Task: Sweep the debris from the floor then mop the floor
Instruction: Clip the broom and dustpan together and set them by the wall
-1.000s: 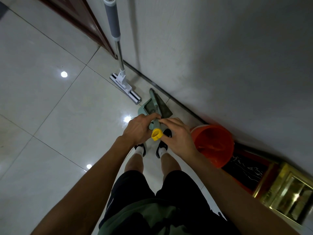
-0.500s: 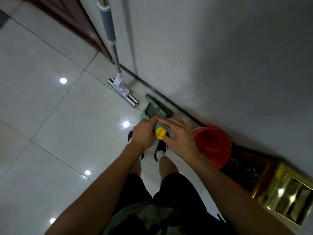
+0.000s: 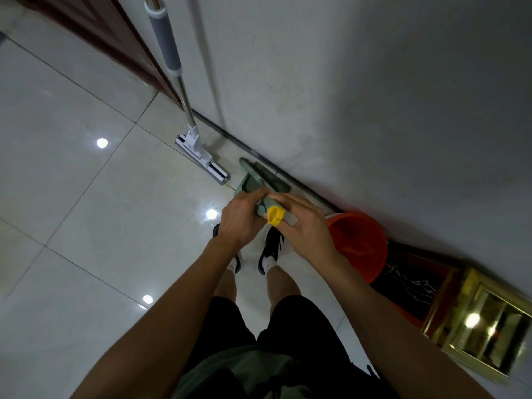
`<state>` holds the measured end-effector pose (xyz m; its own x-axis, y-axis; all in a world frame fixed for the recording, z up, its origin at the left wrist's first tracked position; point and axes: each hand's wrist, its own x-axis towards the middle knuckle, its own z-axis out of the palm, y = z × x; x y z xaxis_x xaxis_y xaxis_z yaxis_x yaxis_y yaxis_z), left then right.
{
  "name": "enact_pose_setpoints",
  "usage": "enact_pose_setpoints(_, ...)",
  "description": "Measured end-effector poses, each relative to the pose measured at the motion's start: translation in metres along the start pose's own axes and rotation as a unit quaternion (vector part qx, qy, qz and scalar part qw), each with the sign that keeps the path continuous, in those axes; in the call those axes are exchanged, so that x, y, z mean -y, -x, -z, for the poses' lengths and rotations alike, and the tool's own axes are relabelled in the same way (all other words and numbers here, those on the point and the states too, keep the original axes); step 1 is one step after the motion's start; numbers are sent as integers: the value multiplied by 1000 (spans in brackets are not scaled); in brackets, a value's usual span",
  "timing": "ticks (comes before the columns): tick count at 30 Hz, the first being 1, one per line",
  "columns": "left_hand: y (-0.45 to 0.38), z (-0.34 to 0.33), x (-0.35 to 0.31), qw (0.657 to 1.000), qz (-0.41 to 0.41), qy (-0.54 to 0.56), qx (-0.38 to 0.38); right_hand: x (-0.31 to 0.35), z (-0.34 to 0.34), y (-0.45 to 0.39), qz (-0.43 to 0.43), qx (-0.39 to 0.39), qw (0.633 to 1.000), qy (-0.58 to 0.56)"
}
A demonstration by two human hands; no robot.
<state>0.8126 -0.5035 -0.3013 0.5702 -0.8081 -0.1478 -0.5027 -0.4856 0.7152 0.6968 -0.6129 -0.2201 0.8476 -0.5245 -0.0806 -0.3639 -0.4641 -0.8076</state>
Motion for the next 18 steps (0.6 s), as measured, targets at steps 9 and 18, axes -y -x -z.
enact_pose_setpoints(9, 3, 1, 7, 1000, 9, 3, 29, 1, -2, 4, -12, -10, 999, -28)
enact_pose_setpoints(18, -3, 6, 8, 999, -6, 11, 53, -7, -5, 3, -11, -12, 999, -28)
